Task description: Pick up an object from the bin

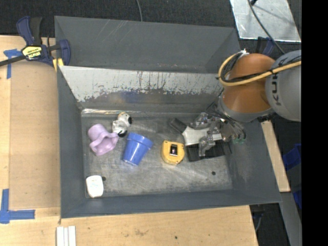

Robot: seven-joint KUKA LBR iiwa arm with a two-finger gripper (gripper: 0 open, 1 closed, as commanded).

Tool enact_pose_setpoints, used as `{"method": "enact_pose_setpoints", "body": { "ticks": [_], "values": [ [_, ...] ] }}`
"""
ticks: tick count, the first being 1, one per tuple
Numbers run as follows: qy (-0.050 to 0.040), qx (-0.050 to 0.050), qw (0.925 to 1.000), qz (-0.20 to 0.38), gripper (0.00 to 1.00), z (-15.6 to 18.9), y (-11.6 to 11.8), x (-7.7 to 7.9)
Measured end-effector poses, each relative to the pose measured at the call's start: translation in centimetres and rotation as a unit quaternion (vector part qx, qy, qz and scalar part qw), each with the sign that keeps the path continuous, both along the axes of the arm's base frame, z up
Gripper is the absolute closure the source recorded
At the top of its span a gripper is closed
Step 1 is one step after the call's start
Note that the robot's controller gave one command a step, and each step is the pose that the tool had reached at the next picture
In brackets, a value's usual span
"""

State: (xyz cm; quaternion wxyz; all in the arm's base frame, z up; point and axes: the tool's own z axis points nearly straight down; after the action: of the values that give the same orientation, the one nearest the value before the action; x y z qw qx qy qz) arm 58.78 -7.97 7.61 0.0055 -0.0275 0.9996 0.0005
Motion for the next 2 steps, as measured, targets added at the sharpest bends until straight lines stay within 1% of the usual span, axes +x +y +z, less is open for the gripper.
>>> {"method": "enact_pose_setpoints", "body": {
  "ticks": [1,2],
  "values": [
    [0.0053,-0.001,0.9998,0.020,0.00,5.1,-1.7,0.4],
    [0.0019,-0.002,0.9997,0.023,0.00,6.4,-2.2,0.7]
  ]
}}
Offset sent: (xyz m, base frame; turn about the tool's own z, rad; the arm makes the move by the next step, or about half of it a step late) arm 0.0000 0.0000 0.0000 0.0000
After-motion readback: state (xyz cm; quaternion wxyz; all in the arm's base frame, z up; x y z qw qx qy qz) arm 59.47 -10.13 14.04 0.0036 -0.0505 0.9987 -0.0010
